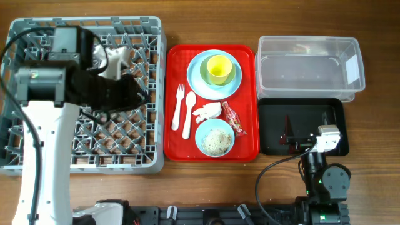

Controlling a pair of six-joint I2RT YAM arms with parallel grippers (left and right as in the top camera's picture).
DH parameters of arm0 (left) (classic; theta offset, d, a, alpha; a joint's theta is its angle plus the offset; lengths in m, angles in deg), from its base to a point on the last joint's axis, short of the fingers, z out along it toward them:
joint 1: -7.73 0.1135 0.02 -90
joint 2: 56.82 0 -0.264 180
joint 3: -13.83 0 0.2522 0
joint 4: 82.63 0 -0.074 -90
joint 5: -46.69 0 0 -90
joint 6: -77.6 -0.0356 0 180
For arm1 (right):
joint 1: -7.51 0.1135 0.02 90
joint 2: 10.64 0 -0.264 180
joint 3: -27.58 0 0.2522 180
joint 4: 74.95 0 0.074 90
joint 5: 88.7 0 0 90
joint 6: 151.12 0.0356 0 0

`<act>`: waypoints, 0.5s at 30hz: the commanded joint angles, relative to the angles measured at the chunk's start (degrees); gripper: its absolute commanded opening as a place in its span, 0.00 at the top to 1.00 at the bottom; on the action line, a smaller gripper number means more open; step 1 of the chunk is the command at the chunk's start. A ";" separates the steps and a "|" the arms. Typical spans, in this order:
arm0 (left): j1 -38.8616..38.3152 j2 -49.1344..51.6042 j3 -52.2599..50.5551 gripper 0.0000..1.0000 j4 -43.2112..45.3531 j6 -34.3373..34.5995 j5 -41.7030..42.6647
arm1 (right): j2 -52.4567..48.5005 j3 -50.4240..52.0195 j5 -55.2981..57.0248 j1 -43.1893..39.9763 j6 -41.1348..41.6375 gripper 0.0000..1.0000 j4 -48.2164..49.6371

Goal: Sort waste into correct bins and load items into the dishwasher rack
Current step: 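Move the left gripper over the red tray and grasp the white spoon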

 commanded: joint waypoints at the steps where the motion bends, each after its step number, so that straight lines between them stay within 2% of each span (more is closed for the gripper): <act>1: -2.25 0.04 -0.55 0.68 4.59 -0.26 2.58 | 0.22 0.07 -0.52 0.24 -0.22 0.00 0.17; 2: -2.25 0.04 -0.55 0.59 6.16 -0.26 2.54 | 0.20 0.07 -0.52 0.24 -0.22 0.00 0.17; 5: -2.71 0.07 -0.87 0.83 8.11 0.28 1.60 | -0.11 0.07 -0.52 0.24 -0.24 0.00 0.17; 6: -3.52 0.07 -1.29 0.85 8.55 2.05 -0.81 | -0.11 0.07 -0.52 0.24 -0.24 0.00 0.17; 9: -8.07 0.07 -2.97 0.87 9.14 9.68 -13.97 | -0.11 0.07 -0.52 0.24 -0.24 0.00 0.17; 12: -13.86 0.07 -5.35 0.84 11.63 13.44 -20.39 | -0.11 0.07 -0.52 0.24 -0.24 0.00 0.17; 15: -19.93 0.50 -9.49 0.83 18.47 16.46 -25.75 | -0.11 0.07 -0.52 0.24 -0.26 0.00 0.17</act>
